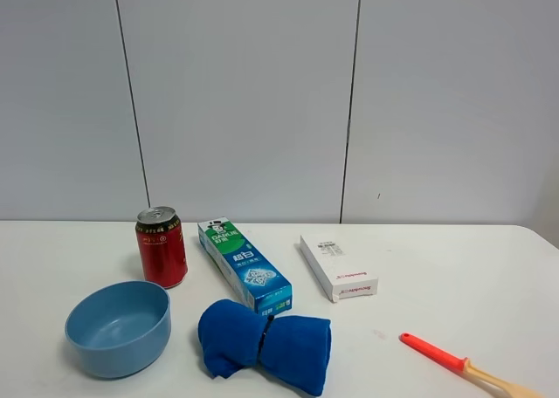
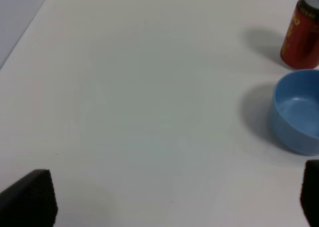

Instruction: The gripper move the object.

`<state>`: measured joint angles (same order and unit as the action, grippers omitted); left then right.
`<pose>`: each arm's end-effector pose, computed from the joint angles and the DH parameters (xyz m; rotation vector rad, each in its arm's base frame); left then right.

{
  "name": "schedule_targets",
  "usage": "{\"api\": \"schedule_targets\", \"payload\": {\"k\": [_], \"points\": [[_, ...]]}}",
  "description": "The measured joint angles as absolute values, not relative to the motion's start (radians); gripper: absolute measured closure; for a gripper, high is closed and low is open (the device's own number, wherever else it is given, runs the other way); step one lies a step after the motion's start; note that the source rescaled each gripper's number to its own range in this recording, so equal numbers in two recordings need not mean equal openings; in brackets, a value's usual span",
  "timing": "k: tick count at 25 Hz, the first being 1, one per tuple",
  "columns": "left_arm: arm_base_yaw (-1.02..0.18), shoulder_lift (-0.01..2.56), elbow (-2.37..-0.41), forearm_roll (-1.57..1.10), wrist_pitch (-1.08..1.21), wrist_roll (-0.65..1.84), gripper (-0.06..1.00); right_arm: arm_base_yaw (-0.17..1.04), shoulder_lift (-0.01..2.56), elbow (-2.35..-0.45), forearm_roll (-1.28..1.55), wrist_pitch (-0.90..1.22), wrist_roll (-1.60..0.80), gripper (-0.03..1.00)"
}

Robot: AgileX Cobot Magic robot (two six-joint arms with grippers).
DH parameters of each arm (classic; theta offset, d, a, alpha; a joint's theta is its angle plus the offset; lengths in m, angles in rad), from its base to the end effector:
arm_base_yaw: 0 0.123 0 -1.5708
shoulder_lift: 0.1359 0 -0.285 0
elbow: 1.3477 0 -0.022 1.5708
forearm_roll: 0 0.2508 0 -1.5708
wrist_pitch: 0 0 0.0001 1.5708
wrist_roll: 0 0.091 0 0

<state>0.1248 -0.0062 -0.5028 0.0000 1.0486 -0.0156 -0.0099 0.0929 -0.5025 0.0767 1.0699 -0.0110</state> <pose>-0.0056 -0.0007 0.2790 -0.1420 2.0189 0.0691 0.0088 0.0060 0.2773 -0.0010 2.1423 0.0814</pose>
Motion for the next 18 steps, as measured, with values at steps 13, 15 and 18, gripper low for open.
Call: {"api": "schedule_targets", "payload": {"k": [13, 15, 18], "points": [[0.125, -0.006, -0.503, 0.000, 1.049, -0.016, -0.06, -0.010, 0.093, -0.503, 0.077, 1.070, -0.011, 0.04], [0.125, -0.006, -0.503, 0.000, 1.049, -0.016, -0.06, -0.010, 0.093, -0.503, 0.077, 1.070, -0.011, 0.04], [0.125, -0.006, -0.503, 0.000, 1.049, -0.016, -0.06, -0.010, 0.093, -0.503, 0.077, 1.070, -0.011, 0.04]]}}
